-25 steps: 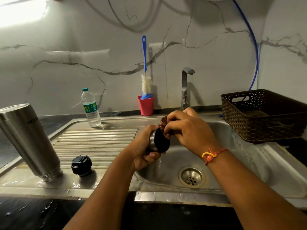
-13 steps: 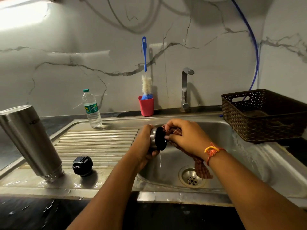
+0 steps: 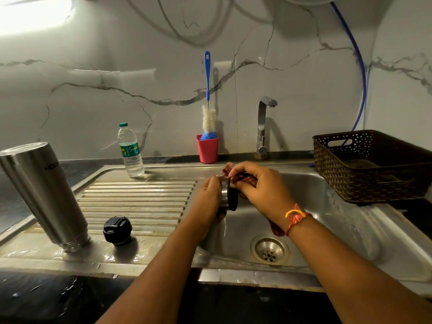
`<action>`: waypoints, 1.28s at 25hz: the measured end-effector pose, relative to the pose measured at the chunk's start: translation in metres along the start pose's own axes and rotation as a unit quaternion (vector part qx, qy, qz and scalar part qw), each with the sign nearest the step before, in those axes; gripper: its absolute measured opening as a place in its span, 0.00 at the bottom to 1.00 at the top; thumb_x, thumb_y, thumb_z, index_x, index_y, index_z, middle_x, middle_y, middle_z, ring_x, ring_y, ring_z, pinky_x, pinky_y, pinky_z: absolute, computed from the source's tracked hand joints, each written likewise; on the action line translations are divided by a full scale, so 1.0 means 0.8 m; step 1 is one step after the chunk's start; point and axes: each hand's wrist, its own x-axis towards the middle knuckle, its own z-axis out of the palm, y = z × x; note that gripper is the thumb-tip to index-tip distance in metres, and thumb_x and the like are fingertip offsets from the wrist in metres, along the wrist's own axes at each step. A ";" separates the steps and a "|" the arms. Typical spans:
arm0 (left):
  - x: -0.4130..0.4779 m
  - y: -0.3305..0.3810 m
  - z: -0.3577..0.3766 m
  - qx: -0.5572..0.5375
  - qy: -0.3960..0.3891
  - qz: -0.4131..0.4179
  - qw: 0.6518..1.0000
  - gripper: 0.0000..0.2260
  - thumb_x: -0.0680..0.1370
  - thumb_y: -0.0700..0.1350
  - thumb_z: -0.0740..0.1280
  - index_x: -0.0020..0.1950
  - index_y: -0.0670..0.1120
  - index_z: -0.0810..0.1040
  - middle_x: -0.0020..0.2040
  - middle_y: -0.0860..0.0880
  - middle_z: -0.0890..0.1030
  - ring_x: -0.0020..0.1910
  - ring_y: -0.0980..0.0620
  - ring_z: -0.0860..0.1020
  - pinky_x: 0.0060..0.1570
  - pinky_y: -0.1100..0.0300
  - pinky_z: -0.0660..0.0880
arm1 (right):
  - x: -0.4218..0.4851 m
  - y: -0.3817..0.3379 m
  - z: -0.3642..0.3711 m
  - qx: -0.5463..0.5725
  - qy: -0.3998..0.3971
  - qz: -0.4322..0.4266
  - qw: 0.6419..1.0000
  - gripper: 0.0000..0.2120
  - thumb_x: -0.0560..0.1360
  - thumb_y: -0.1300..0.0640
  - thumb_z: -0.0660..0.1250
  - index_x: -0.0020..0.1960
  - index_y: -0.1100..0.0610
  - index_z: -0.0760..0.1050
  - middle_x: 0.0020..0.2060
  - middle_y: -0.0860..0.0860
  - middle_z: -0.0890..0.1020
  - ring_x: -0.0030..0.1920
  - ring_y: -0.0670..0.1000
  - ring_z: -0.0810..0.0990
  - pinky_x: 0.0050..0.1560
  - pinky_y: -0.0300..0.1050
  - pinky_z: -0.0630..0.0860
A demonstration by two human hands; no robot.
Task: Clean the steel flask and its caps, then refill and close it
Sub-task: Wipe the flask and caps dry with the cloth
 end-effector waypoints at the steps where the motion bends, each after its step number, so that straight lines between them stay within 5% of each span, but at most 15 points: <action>1: 0.000 -0.001 0.000 -0.011 -0.004 -0.009 1.000 0.16 0.85 0.55 0.53 0.55 0.47 0.76 0.45 0.40 0.81 0.40 0.46 0.77 0.31 0.60 0.73 | 0.001 -0.003 0.000 -0.010 -0.004 -0.021 1.000 0.12 0.73 0.61 0.72 0.49 0.44 0.80 0.48 0.37 0.81 0.51 0.40 0.80 0.52 0.36 0.78; 11: -0.002 0.003 -0.009 -0.163 0.014 -0.094 0.982 0.20 0.84 0.56 0.51 0.51 0.42 0.75 0.33 0.47 0.78 0.26 0.55 0.73 0.22 0.66 0.65 | -0.005 -0.014 0.011 0.075 -0.063 -0.023 0.995 0.10 0.71 0.61 0.75 0.47 0.47 0.81 0.46 0.41 0.83 0.49 0.39 0.81 0.50 0.31 0.77; 14: -0.003 0.009 -0.015 -0.222 -0.009 -0.104 0.969 0.20 0.84 0.56 0.53 0.49 0.42 0.75 0.32 0.46 0.77 0.25 0.54 0.70 0.20 0.67 0.63 | -0.003 -0.011 0.002 0.012 -0.101 -0.010 0.995 0.10 0.72 0.57 0.75 0.49 0.44 0.81 0.47 0.42 0.83 0.49 0.39 0.81 0.49 0.32 0.75; 19: -0.005 0.013 -0.012 -0.206 -0.006 -0.095 0.974 0.19 0.84 0.56 0.54 0.51 0.42 0.74 0.31 0.46 0.80 0.26 0.54 0.70 0.21 0.67 0.63 | -0.001 -0.009 -0.007 -0.090 -0.049 0.008 0.995 0.19 0.73 0.51 0.74 0.59 0.46 0.70 0.53 0.46 0.83 0.51 0.47 0.81 0.51 0.45 0.80; 24: -0.004 0.011 -0.007 -0.173 -0.009 -0.090 0.981 0.18 0.84 0.56 0.55 0.54 0.44 0.76 0.33 0.47 0.81 0.28 0.54 0.73 0.23 0.65 0.65 | -0.004 -0.008 0.010 -0.150 -0.021 -0.106 0.983 0.11 0.72 0.57 0.74 0.54 0.53 0.81 0.54 0.48 0.80 0.53 0.49 0.77 0.54 0.43 0.76; 28: -0.002 0.009 -0.001 -0.110 -0.007 -0.076 0.991 0.19 0.84 0.57 0.55 0.57 0.43 0.76 0.34 0.47 0.80 0.27 0.54 0.74 0.23 0.65 0.66 | -0.004 -0.011 0.020 -0.251 -0.063 -0.096 0.961 0.10 0.78 0.57 0.66 0.57 0.54 0.82 0.57 0.49 0.81 0.55 0.53 0.75 0.51 0.42 0.69; 32: -0.004 0.014 -0.004 -0.153 0.033 -0.089 0.984 0.18 0.82 0.56 0.58 0.57 0.44 0.78 0.36 0.47 0.81 0.32 0.54 0.76 0.26 0.64 0.71 | -0.003 -0.019 0.017 -0.126 -0.135 -0.016 0.983 0.16 0.76 0.57 0.65 0.62 0.52 0.79 0.63 0.46 0.76 0.58 0.49 0.75 0.61 0.43 0.72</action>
